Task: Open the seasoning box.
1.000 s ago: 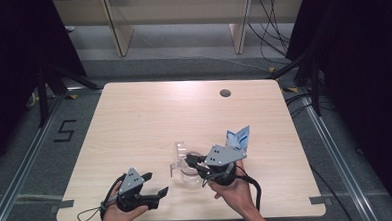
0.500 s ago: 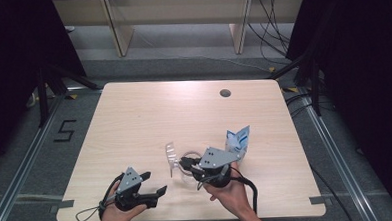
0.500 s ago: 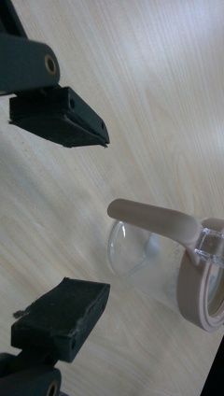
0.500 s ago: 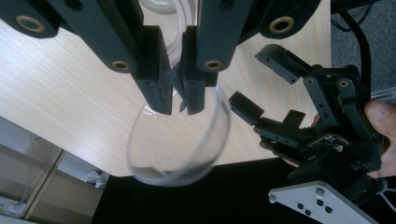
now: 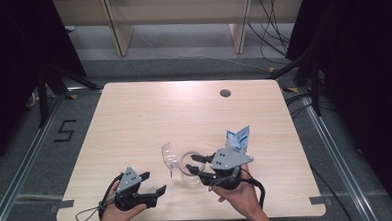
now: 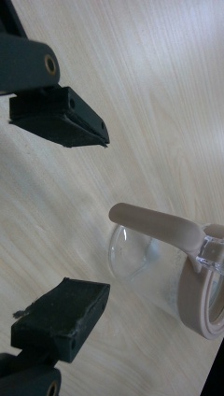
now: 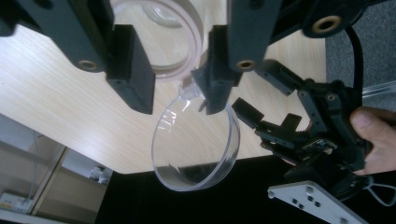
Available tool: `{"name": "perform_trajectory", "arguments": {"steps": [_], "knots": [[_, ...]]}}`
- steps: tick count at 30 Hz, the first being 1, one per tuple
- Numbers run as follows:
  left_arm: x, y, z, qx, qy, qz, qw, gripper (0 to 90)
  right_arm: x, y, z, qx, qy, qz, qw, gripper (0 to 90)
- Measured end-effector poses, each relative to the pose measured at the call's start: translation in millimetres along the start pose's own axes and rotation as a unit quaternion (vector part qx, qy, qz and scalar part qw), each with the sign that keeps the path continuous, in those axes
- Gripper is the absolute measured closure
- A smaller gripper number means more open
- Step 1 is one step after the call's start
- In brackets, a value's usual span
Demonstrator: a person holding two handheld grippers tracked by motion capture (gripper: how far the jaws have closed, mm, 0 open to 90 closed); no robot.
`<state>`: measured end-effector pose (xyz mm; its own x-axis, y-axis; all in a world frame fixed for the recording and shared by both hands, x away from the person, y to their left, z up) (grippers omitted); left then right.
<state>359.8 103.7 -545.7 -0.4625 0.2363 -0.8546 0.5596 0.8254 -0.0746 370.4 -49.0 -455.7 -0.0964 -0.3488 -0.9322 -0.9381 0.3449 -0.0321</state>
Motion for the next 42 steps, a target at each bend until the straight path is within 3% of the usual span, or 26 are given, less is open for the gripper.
{"name": "perform_trajectory", "arguments": {"steps": [5,10,12,18,19,21,33,35,37,39,40,42], "knots": [[0.5,-0.1,0.7,0.001,0.001,-0.01,0.9999,23.0,10.8,-1.9,-27.3,-0.001,-0.009,-0.006,0.9999,52.1],[1.0,-0.4,1.3,0.0,0.001,-0.011,0.9999,23.0,33.8,-10.4,-56.4,0.011,-0.006,0.006,0.9999,48.7],[1.2,-1.2,2.2,0.0,0.0,-0.012,0.9999,23.0,40.5,-15.2,-65.6,0.026,-0.014,0.016,0.9994,47.4],[1.7,-0.8,2.2,-0.002,0.002,-0.013,0.9999,23.0,55.2,-24.7,-85.9,0.041,-0.016,0.022,0.9988,44.1],[2.1,0.5,1.7,-0.002,0.004,-0.002,1.0,23.0,57.2,-24.5,-88.2,0.04,-0.015,0.024,0.9988,43.3],[2.0,-0.8,2.8,0.0,0.002,-0.013,0.9999,23.0,63.0,-27.7,-92.2,0.044,-0.008,0.028,0.9986,41.5],[2.8,-1.0,2.8,-0.001,0.005,-0.009,0.9999,23.0,86.7,-55.0,-110.3,0.087,0.008,0.048,0.995,34.1],[3.1,-0.4,3.0,0.0,0.005,-0.008,1.0,23.0,89.9,-59.3,-111.9,0.097,0.01,0.055,0.9937,32.2],[2.8,0.1,3.6,-0.002,0.004,-0.01,0.9999,22.9,94.4,-62.5,-113.6,0.11,0.016,0.085,0.9901,27.8],[2.7,-0.2,3.9,-0.002,0.004,-0.01,0.9999,23.0,96.9,-68.9,-113.1,0.116,0.016,0.085,0.9894,26.0],[2.8,-0.3,3.8,-0.002,0.004,-0.009,0.9999,23.0,99.5,-69.4,-113.6,0.124,0.022,0.099,0.9871,24.6],[2.9,-1.0,3.6,-0.001,0.005,-0.008,1.0,23.0,100.3,-76.1,-111.6,0.131,0.018,0.085,0.9876,24.7]]}}
Point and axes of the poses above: each handheld gripper's, and its own axes: z roughly forward along the jaws, x roughly out of its underside, y roughly to its left, the point moved 10 cm from there along z, roughly forward along the jaws, and after that the axes turned 8 degrees about -x, right-handed, at the moved point
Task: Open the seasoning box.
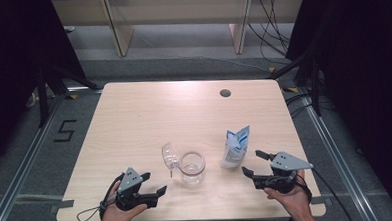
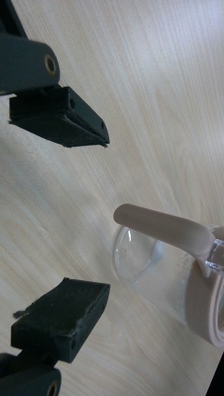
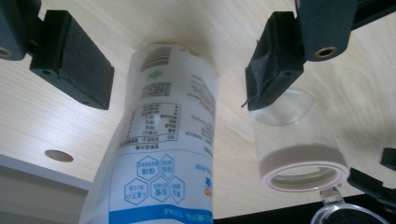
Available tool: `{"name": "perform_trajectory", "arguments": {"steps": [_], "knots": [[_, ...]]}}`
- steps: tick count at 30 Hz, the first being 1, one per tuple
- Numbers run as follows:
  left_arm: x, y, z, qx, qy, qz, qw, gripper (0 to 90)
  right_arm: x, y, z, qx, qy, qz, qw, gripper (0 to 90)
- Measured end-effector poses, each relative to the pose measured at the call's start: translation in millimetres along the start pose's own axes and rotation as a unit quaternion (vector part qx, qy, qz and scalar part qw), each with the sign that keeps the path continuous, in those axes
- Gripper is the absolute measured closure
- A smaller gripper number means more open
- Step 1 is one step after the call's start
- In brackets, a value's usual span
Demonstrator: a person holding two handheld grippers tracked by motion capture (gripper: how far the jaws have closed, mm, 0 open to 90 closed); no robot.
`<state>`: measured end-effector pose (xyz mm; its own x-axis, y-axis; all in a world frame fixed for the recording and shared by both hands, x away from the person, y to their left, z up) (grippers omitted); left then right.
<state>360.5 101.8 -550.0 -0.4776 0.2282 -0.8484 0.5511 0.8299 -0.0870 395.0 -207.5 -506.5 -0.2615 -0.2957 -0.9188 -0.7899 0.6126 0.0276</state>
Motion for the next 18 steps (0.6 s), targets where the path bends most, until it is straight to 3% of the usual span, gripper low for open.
{"name": "perform_trajectory", "arguments": {"steps": [3,5,7,8,12,13,16,18], "knots": [[0.2,0.2,-0.1,-0.001,0.001,0.0,1.0,23.0,1.6,-5.1,4.7,0.003,0.0,-0.003,1.0,21.1],[-0.4,0.8,0.0,-0.001,-0.001,-0.002,1.0,23.0,3.6,-5.5,9.6,-0.009,0.006,0.0,0.9999,19.0],[-0.2,1.1,0.3,-0.001,-0.001,-0.003,1.0,23.0,3.2,-11.3,11.1,0.005,0.008,-0.017,0.9998,19.4],[-0.2,1.1,0.3,-0.001,-0.001,-0.004,1.0,23.0,3.9,-9.7,13.7,-0.003,0.009,-0.008,0.9999,18.4],[0.4,0.9,0.4,-0.002,0.001,-0.003,1.0,23.0,5.1,-12.8,19.5,0.007,0.007,-0.005,0.9999,16.3],[0.4,1.0,0.6,0.0,0.001,-0.003,1.0,23.0,5.6,-12.2,20.9,0.003,0.008,0.0,1.0,15.8],[0.4,1.4,0.1,-0.002,0.001,-0.003,1.0,22.9,3.3,-15.7,25.8,-0.004,-0.002,-0.019,0.9998,16.4],[0.3,1.9,0.1,-0.003,0.001,0.0,1.0,22.9,3.4,-14.9,28.8,-0.015,-0.005,-0.007,0.9998,15.9]]}}
Point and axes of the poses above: each handheld gripper's, and its own axes: z roughly forward along the jaws, x roughly out of its underside, y roughly to its left, the point moved 10 cm from there along z, roughly forward along the jaws, and after that the axes turned 8 degrees about -x, right-handed, at the moved point
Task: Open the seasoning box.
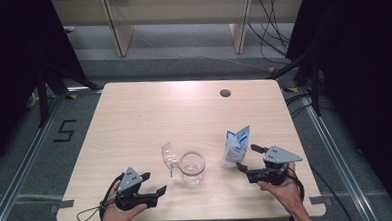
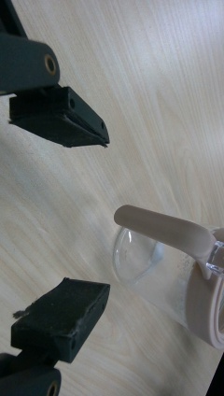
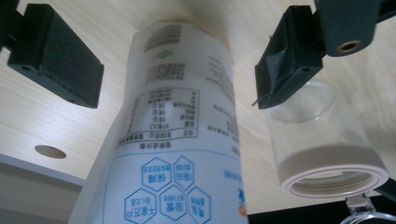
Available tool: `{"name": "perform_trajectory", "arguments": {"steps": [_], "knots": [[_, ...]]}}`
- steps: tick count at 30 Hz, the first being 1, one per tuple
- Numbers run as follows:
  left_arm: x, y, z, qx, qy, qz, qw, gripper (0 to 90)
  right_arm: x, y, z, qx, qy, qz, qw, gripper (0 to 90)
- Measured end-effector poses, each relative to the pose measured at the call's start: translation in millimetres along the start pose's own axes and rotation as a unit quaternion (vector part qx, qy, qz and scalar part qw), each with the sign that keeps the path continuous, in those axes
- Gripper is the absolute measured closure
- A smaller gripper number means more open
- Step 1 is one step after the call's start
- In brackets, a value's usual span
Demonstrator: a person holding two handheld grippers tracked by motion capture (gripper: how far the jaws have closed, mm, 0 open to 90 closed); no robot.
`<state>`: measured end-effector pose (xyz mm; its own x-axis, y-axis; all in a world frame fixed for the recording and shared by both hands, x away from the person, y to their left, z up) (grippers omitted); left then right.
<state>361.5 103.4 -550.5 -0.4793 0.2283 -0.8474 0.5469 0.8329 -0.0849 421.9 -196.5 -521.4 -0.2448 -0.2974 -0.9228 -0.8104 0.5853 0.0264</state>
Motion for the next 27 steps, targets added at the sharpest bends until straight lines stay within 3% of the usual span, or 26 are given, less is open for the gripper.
{"name": "perform_trajectory", "arguments": {"steps": [1,2,4,6,7,9,13,15,16,19,20,21,27], "knots": [[-0.2,0.2,-0.1,0.0,-0.001,0.003,1.0,22.9,-1.7,-2.8,2.0,0.002,-0.009,-0.009,0.9999,15.9],[-0.4,-0.3,0.1,0.0,-0.001,-0.001,1.0,23.0,0.2,-0.6,2.5,-0.001,-0.006,0.015,0.9999,15.8],[-0.5,-1.1,0.6,0.003,-0.003,-0.005,1.0,22.9,0.0,-3.6,4.3,0.001,-0.005,-0.001,1.0,15.9],[-0.3,0.5,-0.2,0.002,-0.001,0.004,1.0,22.9,0.2,1.2,7.1,-0.004,-0.007,0.015,0.9999,15.9],[-0.3,0.6,-0.3,0.002,0.0,0.004,1.0,22.9,-0.6,-0.5,8.9,-0.005,-0.006,-0.003,1.0,15.9],[-0.1,0.3,-0.2,0.003,0.0,0.005,1.0,22.9,0.9,-0.8,11.1,0.003,-0.002,0.0,1.0,15.8],[-0.5,-0.4,0.0,0.001,-0.002,-0.001,1.0,22.9,1.9,0.9,16.6,-0.005,-0.004,0.008,0.9999,15.6],[0.6,0.3,0.0,0.003,0.001,0.002,1.0,22.9,-0.1,-2.4,18.1,-0.002,-0.013,-0.007,0.9999,15.4],[0.9,0.8,0.0,-0.001,0.003,-0.003,1.0,22.9,1.2,0.3,19.2,-0.007,-0.01,0.01,0.9999,15.4],[0.6,1.1,0.3,0.0,0.002,-0.003,1.0,22.9,0.3,-1.2,21.6,-0.009,-0.017,0.003,0.9998,15.3],[0.5,1.1,0.2,0.003,0.002,0.004,1.0,22.9,0.7,-2.1,20.8,0.0,-0.018,0.015,0.9997,15.4],[0.4,-0.3,0.4,0.002,0.001,-0.005,1.0,22.9,0.4,-1.5,21.7,-0.007,-0.02,0.019,0.9996,15.4],[-0.4,-1.7,-0.6,0.004,-0.001,-0.003,1.0,22.9,0.1,-3.4,28.0,-0.005,-0.025,0.019,0.9995,15.1]]}}
Point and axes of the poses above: each handheld gripper's, and its own axes: z roughly forward along the jaws, x roughly out of its underside, y roughly to its left, the point moved 10 cm from there along z, roughly forward along the jaws, and after that the axes turned 8 degrees about -x, right-handed, at the moved point
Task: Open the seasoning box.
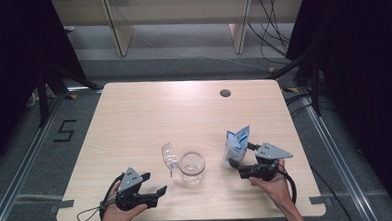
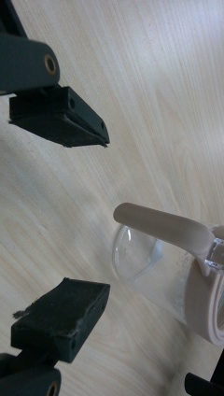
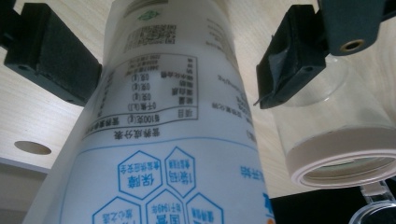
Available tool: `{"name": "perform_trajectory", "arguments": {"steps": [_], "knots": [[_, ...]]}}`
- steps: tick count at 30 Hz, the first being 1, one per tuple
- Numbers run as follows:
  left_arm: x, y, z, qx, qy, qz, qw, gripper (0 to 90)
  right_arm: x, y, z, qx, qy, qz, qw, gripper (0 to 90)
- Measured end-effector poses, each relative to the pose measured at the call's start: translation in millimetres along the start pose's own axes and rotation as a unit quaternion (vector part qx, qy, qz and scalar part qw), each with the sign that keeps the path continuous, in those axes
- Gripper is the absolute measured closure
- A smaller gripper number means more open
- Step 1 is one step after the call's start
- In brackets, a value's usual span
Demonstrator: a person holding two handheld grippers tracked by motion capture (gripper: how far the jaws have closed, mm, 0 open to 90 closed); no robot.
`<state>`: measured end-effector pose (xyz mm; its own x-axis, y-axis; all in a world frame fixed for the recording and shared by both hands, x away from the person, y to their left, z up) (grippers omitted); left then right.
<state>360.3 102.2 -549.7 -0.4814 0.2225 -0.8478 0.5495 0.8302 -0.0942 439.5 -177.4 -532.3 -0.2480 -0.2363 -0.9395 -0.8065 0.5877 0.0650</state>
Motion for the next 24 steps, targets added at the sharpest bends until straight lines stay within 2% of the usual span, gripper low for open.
{"name": "perform_trajectory", "arguments": {"steps": [3,4,5,6,7,8,9,10,11,12,15,16,17,18,20,22,24], "knots": [[0.3,1.0,-0.4,-0.001,0.001,0.0,1.0,22.9,0.2,-0.8,2.3,0.003,-0.004,0.008,1.0,15.6],[0.3,1.1,-0.4,-0.001,0.0,0.0,1.0,22.9,0.1,-2.4,3.7,0.003,-0.003,0.0,1.0,15.5],[0.2,1.9,-0.9,-0.002,0.0,0.006,1.0,22.9,-0.3,-1.3,5.6,-0.004,-0.006,0.0,1.0,15.5],[0.1,1.6,-0.7,-0.001,0.0,0.003,1.0,22.9,0.8,-0.7,6.2,-0.014,0.003,-0.001,0.9999,15.4],[0.1,1.6,-0.5,-0.001,-0.001,0.003,1.0,22.9,1.0,0.4,6.8,-0.006,0.003,0.008,1.0,15.6],[0.3,1.8,-0.9,-0.002,0.001,0.007,1.0,22.9,0.5,-0.7,8.0,-0.004,0.001,0.005,1.0,15.7],[0.4,1.8,-0.8,-0.001,0.001,0.008,1.0,22.9,-0.3,-1.1,9.8,-0.013,0.0,0.003,0.9999,15.8],[0.7,0.8,-0.5,0.0,0.001,0.002,1.0,22.9,-0.1,-2.7,9.3,-0.004,0.001,0.005,1.0,15.9],[0.7,1.0,-0.6,0.0,0.002,0.004,1.0,22.9,0.0,-1.7,10.3,-0.006,-0.001,0.012,0.9999,16.0],[0.7,1.0,-0.5,-0.001,0.002,0.002,1.0,22.9,-1.1,-3.9,11.5,-0.009,-0.004,0.001,1.0,16.0],[0.2,1.6,-0.5,0.0,0.001,0.008,1.0,22.9,-0.7,-3.2,12.0,-0.004,-0.004,0.018,0.9998,19.6],[-0.1,1.2,-0.2,0.0,-0.001,0.007,1.0,22.9,-1.4,-4.6,12.2,-0.002,-0.004,0.009,1.0,20.3],[-0.3,0.7,0.0,0.001,-0.002,0.005,1.0,22.9,-2.3,-4.1,13.3,0.002,-0.011,0.013,0.9998,20.8],[-0.4,0.4,0.0,0.002,-0.002,0.004,1.0,22.9,-0.8,-2.7,12.2,-0.001,-0.002,0.02,0.9998,21.9],[0.4,0.8,-0.5,0.0,0.001,0.002,1.0,22.9,-2.4,-4.1,13.6,-0.002,-0.008,0.004,1.0,22.8],[-0.1,0.5,-0.8,0.0,0.0,0.0,1.0,22.9,-1.5,-3.1,12.7,0.003,-0.006,0.016,0.9999,23.6],[-0.1,0.7,-1.0,-0.001,0.0,-0.001,1.0,22.9,-1.9,-3.2,13.0,0.006,-0.007,0.013,0.9999,24.2]]}}
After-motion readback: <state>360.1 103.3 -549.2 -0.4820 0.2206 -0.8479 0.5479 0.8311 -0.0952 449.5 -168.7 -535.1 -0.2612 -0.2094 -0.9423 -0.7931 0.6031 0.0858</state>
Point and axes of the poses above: each handheld gripper's, and its own axes: z roughly forward along the jaws, x roughly out of its underside, y roughly to its left, the point moved 10 cm from there along z, roughly forward along the jaws, and after that the axes turned 8 degrees about -x, right-handed, at the moved point
